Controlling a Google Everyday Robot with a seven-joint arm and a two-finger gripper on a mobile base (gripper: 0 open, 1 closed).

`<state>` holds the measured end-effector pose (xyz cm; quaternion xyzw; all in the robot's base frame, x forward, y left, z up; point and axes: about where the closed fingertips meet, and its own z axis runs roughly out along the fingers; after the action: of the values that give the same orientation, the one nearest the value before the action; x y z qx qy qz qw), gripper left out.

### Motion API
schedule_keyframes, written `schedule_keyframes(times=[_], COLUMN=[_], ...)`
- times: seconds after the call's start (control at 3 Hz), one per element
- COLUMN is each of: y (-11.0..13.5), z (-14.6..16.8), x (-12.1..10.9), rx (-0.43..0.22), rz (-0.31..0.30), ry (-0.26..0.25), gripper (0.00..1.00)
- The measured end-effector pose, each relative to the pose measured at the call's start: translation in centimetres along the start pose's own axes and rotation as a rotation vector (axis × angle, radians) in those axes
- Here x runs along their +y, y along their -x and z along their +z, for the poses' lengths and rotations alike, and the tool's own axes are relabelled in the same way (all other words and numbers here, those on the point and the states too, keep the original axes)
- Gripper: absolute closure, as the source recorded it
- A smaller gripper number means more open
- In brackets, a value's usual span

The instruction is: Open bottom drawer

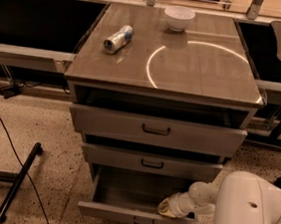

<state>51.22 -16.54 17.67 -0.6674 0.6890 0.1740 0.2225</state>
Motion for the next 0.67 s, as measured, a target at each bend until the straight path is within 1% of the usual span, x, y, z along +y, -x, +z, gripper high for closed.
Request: schedule_keyframes(times=[0.33, 0.67], y=[-0.3, -0.5], z=[-0.1, -0.2], x=[2.9, 5.3], rx=[-0.038, -0.083], rz=[0.023, 0.053], ry=[0.04, 0.067], gripper=[1.0, 1.0])
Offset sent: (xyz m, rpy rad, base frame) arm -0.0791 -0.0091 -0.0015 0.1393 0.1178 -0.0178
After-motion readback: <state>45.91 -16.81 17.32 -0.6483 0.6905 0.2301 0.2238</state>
